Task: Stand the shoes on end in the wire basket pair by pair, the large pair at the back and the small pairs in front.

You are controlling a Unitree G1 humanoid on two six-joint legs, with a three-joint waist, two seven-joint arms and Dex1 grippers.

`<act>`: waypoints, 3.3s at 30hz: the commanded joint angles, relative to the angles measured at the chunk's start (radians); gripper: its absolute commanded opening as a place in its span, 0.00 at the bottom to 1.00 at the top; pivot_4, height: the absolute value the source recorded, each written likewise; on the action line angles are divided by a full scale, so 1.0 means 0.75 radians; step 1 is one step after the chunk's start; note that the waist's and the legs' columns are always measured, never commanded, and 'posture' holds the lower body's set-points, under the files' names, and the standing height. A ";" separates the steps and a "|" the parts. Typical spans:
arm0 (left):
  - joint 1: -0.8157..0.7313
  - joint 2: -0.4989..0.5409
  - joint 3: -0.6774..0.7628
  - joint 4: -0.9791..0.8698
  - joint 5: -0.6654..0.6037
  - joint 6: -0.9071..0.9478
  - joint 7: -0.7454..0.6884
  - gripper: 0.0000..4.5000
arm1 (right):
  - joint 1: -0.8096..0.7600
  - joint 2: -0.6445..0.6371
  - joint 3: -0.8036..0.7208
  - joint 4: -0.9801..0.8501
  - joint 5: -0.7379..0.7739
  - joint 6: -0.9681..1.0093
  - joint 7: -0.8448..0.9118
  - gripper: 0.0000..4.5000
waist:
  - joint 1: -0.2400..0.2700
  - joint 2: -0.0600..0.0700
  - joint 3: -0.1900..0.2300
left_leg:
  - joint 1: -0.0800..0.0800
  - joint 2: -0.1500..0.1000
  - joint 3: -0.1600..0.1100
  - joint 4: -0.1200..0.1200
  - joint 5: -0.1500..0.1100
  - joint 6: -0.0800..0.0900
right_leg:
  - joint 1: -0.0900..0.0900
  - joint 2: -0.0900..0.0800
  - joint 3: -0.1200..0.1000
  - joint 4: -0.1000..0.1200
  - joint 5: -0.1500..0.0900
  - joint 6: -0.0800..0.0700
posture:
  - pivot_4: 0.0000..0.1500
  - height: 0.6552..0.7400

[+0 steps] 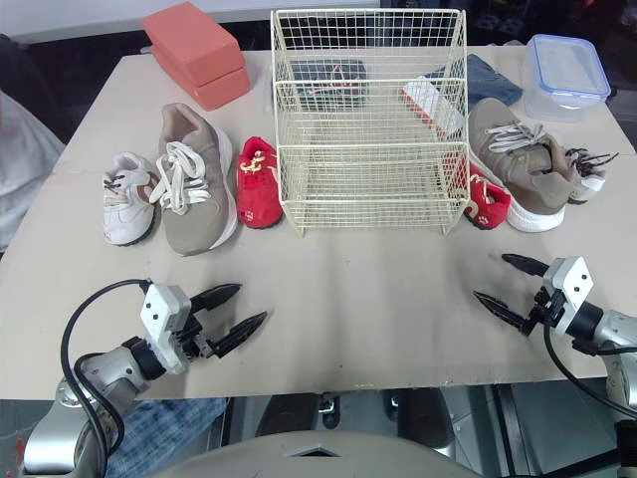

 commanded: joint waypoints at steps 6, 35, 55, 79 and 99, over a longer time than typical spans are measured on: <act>0.036 -0.008 -0.009 0.028 0.003 -0.022 -0.024 0.98 | -0.025 -0.032 -0.030 0.000 0.020 0.000 0.025 1.00 | 0.000 0.000 0.000 | 0.000 0.000 0.000 0.000 0.000 0.000 | 0.000 0.000 0.000 0.000 0.000 0.000 | 1.00 0.36; -0.428 0.171 0.022 -0.348 -0.516 0.335 -0.120 0.98 | -0.318 0.055 -0.342 -0.009 0.295 0.174 -0.367 1.00 | 0.000 -0.004 0.003 | -0.002 0.000 0.000 0.000 0.000 0.000 | 0.000 0.000 0.000 0.000 0.003 0.005 | 1.00 0.36; -0.888 0.359 -0.038 -0.472 -0.636 0.589 -0.012 0.98 | -0.559 0.011 -0.236 0.272 0.145 0.419 -0.566 1.00 | -0.001 -0.004 0.005 | -0.001 -0.002 0.001 0.000 0.005 -0.008 | 0.000 0.002 0.003 0.001 0.004 0.005 | 1.00 0.36; -0.973 0.324 -0.099 -0.402 -0.573 0.561 -0.044 1.00 | -0.650 0.064 -0.335 0.198 0.143 0.268 -0.686 0.00 | -0.003 -0.005 0.008 | 0.000 -0.001 0.002 0.000 0.005 -0.009 | 0.000 0.003 0.005 0.001 0.004 0.006 | 1.00 0.36; -1.097 0.366 0.025 -0.105 -0.530 0.514 -0.199 1.00 | -0.879 -0.139 -0.337 -0.436 0.686 0.521 -0.391 0.00 | -0.001 -0.001 0.019 | -0.002 -0.001 0.001 0.000 0.007 -0.010 | -0.002 0.004 0.003 0.000 0.006 0.001 | 1.00 0.36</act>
